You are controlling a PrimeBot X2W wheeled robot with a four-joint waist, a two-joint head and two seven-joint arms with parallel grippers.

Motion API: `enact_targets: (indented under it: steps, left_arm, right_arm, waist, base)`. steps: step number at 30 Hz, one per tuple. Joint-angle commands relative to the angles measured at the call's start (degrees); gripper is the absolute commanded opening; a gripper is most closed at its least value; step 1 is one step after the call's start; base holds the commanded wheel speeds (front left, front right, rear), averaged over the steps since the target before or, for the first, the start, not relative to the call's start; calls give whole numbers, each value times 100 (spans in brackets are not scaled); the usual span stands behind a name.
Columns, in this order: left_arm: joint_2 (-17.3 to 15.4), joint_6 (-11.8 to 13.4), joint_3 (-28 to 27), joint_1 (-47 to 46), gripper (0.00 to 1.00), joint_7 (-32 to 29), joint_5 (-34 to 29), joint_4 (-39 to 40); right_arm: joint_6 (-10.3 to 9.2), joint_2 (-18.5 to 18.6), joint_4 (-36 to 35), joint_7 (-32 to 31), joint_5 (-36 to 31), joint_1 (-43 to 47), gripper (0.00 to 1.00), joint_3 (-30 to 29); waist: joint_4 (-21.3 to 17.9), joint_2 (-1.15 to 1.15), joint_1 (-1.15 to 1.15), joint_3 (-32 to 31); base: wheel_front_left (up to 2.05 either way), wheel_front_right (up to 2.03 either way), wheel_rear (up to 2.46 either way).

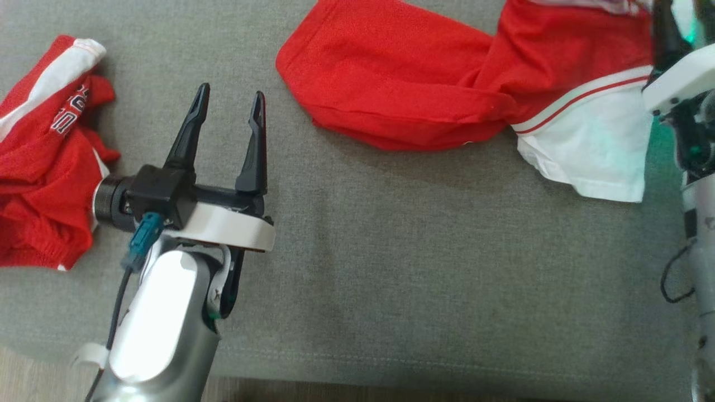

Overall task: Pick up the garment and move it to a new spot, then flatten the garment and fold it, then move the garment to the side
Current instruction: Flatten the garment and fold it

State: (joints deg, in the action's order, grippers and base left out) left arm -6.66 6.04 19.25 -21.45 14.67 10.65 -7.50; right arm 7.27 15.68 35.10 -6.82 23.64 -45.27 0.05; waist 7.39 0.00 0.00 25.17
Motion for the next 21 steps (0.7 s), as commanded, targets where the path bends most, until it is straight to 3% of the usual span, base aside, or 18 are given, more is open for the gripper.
enact_targets:
  steps: [1,6,10,21]
  left_arm:
    - [-58,-16,-258,-98,100,32,-55,150]
    - [-51,-48,-343,27,100,32,-79,86]
    - [-98,-63,-426,163,100,32,-96,55]
    - [-242,-55,-533,615,100,33,-124,-8]
  right_arm:
    - [22,122,-149,260,-78,-52,100,141]
    - [22,166,-371,1218,-656,390,100,267]
    - [22,8,-927,1599,-908,968,100,234]
    - [22,-647,-2897,1343,-1175,2884,100,212]
  waist:
    - [-21,0,0,-62]
    - [-131,0,0,-293]
    - [-247,0,0,-492]
    - [-514,0,0,-1028]
  base:
    - [0,0,0]
    - [0,0,0]
    - [0,0,0]
    - [0,0,0]
